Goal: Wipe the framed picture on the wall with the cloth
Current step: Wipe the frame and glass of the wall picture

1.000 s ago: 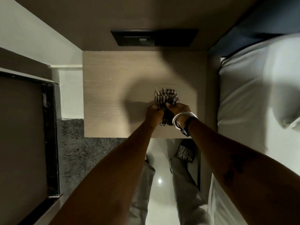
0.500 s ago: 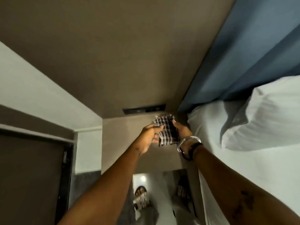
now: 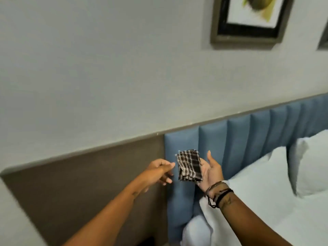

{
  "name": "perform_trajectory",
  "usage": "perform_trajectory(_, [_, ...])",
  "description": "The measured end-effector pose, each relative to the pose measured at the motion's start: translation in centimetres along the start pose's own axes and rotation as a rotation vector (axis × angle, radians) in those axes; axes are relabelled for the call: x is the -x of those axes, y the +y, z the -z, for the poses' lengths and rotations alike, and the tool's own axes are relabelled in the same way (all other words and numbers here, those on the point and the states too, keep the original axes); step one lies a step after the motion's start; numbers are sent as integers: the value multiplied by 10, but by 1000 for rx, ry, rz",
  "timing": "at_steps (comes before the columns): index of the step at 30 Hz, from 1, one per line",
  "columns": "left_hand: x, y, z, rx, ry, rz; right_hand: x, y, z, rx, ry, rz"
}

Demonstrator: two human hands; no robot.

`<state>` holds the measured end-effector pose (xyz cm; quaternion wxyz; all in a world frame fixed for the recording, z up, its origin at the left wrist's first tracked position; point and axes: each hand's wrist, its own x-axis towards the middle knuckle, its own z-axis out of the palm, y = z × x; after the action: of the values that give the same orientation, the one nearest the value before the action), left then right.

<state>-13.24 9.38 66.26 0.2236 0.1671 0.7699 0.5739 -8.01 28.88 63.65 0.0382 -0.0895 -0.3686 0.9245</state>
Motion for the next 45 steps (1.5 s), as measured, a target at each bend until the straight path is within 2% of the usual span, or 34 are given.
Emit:
perform_trajectory(5, [-16,118,26,-467,100,-379,-3,-113,-43,-7,-29,323])
perform_trajectory(9, [-31,190,45,-986,283,-594,-22,-189,-73,63,36,519])
perform_trajectory(10, [-45,228,48,-1103,360,-679,-30,-224,-87,102,33,585])
perform_trajectory(13, [-62,277,55,-1331,475,-843,-53,-265,-110,124,75,709])
perform_trajectory(16, [-96,365,61,-1538,656,-983,-84,-332,-150,214,74,822])
perform_trajectory(23, [-148,534,60,-1684,1053,-1036,-143,-439,-240,728,195,1164])
perform_trajectory(28, [-170,613,42,-1752,1094,-998,-169,-468,-300,1271,376,1258])
perform_trajectory(30, [-178,633,37,-1790,1088,-949,-179,-471,-318,1419,455,1287])
perform_trajectory(34, [-197,655,36,-1836,1104,-860,-193,-485,-336,1444,468,1361])
perform_trajectory(39, [-212,670,40,-1791,1074,-965,-205,-502,-326,1436,390,1590])
perform_trajectory(45, [-210,669,46,-1796,960,-961,-215,-461,-282,1403,383,1681])
